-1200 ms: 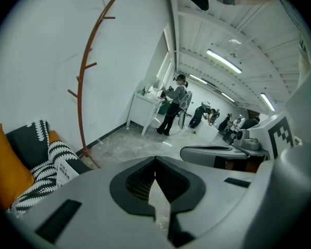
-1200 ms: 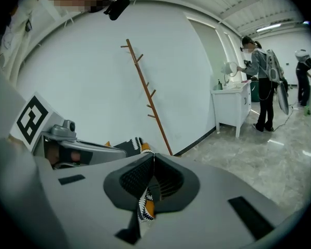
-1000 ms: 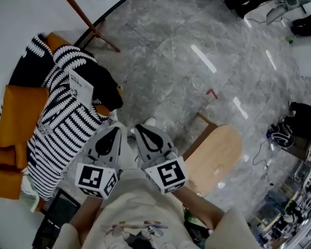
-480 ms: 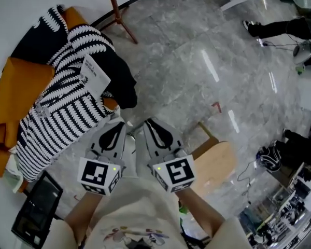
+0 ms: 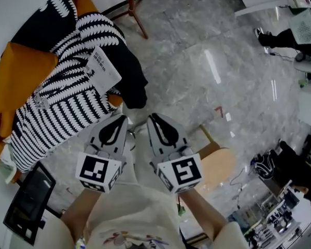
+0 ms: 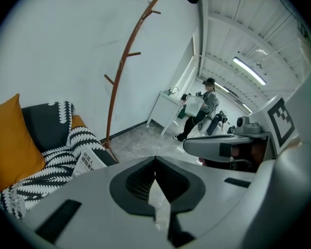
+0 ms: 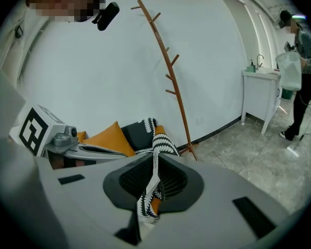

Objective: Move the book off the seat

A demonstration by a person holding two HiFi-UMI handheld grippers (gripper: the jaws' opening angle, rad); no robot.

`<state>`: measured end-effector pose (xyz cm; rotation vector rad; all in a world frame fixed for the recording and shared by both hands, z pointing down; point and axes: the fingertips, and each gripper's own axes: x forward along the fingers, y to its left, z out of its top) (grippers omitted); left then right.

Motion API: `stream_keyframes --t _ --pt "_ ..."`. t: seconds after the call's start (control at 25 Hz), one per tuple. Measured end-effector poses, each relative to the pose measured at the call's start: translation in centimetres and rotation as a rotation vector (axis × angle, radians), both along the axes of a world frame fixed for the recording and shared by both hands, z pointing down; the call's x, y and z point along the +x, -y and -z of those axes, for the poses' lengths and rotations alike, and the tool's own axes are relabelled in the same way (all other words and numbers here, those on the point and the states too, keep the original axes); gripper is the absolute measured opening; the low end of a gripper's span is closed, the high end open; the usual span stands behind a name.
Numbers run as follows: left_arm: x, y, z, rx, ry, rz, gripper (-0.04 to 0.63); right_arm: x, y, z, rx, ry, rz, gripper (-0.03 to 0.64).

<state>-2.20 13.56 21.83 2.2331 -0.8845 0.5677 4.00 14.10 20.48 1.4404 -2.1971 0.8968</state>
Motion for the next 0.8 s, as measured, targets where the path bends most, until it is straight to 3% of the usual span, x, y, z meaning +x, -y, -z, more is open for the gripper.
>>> stream_keyframes --t 0.8 --pt "-4.1 3.3 -5.6 -0.071 -0.009 0.102 0.009 -5.1 5.3 -6.1 -0.056 0.001 0.124 0.052"
